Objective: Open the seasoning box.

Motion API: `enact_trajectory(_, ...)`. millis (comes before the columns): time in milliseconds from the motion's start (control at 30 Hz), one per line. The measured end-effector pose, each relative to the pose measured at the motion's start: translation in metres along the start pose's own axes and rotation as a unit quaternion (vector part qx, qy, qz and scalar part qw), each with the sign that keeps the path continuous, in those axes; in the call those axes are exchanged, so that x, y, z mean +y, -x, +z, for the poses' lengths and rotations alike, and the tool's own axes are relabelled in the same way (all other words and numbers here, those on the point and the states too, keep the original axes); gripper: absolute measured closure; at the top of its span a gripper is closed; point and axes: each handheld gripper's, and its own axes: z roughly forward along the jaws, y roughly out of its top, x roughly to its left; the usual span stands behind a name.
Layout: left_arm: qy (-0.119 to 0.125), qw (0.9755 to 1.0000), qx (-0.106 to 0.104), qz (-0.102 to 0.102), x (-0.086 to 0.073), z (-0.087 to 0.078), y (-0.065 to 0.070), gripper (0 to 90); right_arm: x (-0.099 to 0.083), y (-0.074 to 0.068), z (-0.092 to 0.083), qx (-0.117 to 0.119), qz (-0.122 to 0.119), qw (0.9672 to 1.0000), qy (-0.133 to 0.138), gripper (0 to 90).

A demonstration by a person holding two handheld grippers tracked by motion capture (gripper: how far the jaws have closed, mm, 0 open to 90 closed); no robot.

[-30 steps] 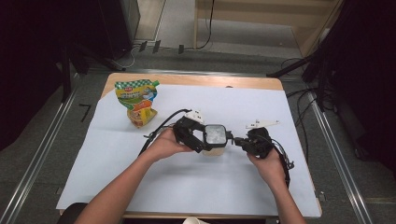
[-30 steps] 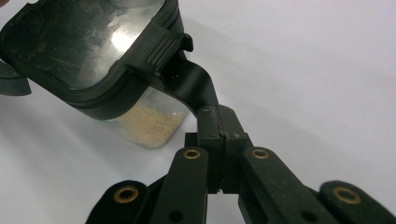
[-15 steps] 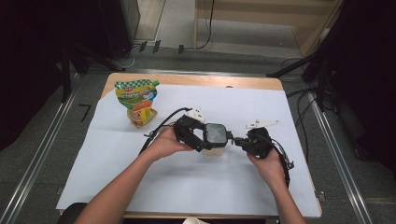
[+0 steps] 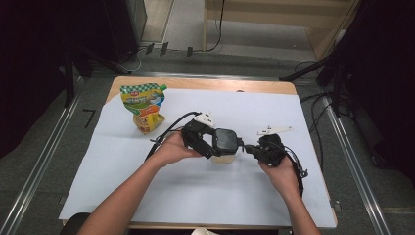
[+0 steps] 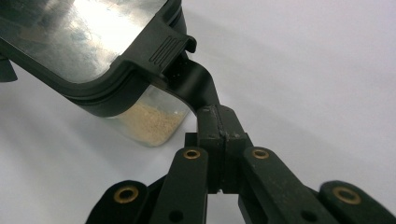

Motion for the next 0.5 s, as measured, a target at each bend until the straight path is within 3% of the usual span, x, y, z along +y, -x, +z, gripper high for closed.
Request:
enact_trajectory(267, -0.003, 0.9999, 0.011, 0.005, 0.005, -0.001, 0.004, 15.0, 0.000, 0.001, 0.000, 0.001, 0.002, 1.0000, 0.000, 90.0)
enact_trajectory(300, 0.007, 0.9999, 0.009, -0.002, 0.006, -0.004, 0.003, 16.1, 0.001, 0.001, 0.000, 0.001, 0.003, 1.0000, 0.000, 90.0)
enact_trajectory(333, 0.032, 0.9993, 0.007, -0.019, 0.008, -0.010, 0.000, 23.6, 0.001, 0.001, 0.000, 0.002, 0.001, 1.0000, 0.000, 90.0)
enact_trajectory(400, 0.041, 0.9989, 0.004, -0.023, 0.009, -0.013, -0.001, 28.0, 0.001, 0.001, 0.000, 0.004, 0.002, 1.0000, 0.001, 90.0)
enact_trajectory(500, 0.021, 0.9997, 0.014, -0.008, 0.011, -0.012, 0.001, 28.6, 0.001, -0.001, 0.001, 0.006, -0.007, 1.0000, 0.000, 90.0)
